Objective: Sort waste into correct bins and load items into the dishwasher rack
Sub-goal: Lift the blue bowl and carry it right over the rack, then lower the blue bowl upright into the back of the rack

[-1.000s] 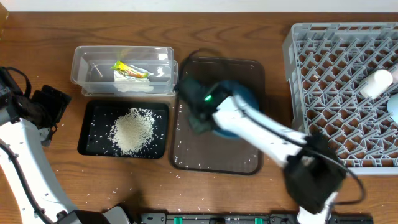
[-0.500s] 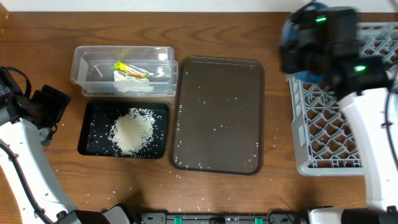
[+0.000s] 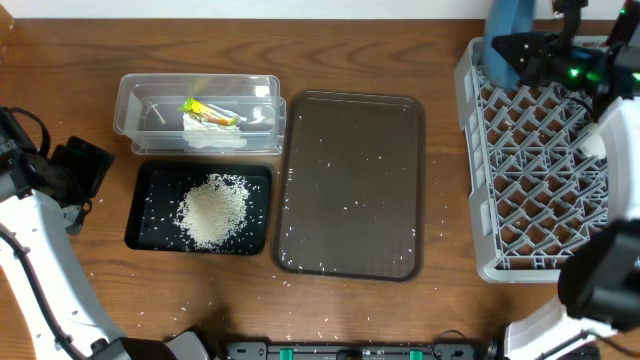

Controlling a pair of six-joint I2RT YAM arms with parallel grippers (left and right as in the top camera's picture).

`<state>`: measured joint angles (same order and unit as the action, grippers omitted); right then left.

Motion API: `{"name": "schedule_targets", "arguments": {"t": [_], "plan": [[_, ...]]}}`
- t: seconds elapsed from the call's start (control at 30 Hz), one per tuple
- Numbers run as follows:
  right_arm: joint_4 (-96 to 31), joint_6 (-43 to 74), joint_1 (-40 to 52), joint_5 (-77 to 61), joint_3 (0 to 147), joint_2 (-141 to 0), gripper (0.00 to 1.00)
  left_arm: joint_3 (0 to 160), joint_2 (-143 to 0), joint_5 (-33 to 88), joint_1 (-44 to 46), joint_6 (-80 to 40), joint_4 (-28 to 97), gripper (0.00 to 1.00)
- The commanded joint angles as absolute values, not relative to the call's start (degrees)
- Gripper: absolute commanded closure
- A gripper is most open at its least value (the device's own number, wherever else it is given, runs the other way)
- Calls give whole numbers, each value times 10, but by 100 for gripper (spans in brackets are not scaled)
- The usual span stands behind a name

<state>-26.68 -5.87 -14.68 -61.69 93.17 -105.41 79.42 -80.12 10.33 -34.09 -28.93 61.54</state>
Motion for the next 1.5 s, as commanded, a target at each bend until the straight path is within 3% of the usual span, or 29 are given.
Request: {"name": "schedule_targets", "arguments": {"t": [0.0, 0.33, 0.73, 1.0, 1.13, 1.2, 1.4, 1.47], "plan": [[-232, -44, -154, -769, 933, -1096, 99, 801, -797, 102, -344, -293, 616, 10], [-223, 50, -181, -767, 932, -1145, 99, 801, -797, 102, -344, -293, 617, 10], [-254, 54, -202, -812, 930, -1146, 99, 801, -797, 102, -344, -293, 616, 9], [-280, 77, -214, -706, 930, -1146, 98, 801, -797, 102, -344, -293, 617, 10], [-285, 77, -225, -696, 930, -1146, 85, 801, -797, 102, -344, -293, 617, 9], [-286, 77, -233, -692, 930, -1143, 70, 801, -797, 102, -344, -293, 616, 9], [-314, 77, -263, -629, 930, -1132, 65, 801, -797, 102, -344, -293, 617, 9], [-328, 77, -271, -626, 930, -1129, 55, 801, -797, 102, -344, -292, 616, 9]]}}
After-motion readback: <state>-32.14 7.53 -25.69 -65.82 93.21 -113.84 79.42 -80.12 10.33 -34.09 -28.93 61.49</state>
